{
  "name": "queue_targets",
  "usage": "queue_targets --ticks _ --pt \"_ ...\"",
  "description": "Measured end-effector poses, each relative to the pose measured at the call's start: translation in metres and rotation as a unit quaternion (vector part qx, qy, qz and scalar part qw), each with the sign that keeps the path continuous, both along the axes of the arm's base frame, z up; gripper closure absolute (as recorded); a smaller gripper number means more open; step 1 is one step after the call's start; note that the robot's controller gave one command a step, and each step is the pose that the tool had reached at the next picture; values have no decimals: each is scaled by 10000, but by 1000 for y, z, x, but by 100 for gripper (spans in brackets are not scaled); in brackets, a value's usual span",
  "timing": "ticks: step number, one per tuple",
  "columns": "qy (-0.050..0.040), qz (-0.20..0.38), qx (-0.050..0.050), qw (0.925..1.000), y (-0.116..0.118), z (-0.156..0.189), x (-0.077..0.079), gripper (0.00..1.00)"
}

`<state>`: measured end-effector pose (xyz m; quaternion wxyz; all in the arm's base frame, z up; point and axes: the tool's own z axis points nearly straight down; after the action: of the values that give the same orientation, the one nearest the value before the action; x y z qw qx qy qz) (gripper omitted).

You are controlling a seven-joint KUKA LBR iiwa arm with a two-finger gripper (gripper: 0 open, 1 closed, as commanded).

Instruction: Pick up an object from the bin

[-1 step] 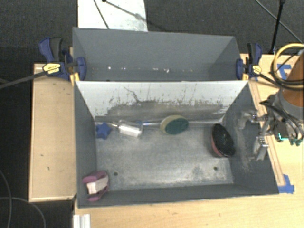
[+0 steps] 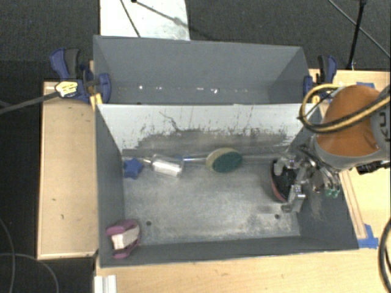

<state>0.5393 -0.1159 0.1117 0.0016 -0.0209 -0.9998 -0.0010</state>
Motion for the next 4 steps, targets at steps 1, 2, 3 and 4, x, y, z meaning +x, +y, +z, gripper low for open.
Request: queue_targets --ticks 1,2,3,4 --pt "-47 961 18 9954 -30 -36 50 0" --pt "-67 980 3 9952 -30 -34 52 100" --pt "-84 979 2 9952 -30 -35 52 0" --pt "-78 992 -4 9950 -31 -34 52 100"
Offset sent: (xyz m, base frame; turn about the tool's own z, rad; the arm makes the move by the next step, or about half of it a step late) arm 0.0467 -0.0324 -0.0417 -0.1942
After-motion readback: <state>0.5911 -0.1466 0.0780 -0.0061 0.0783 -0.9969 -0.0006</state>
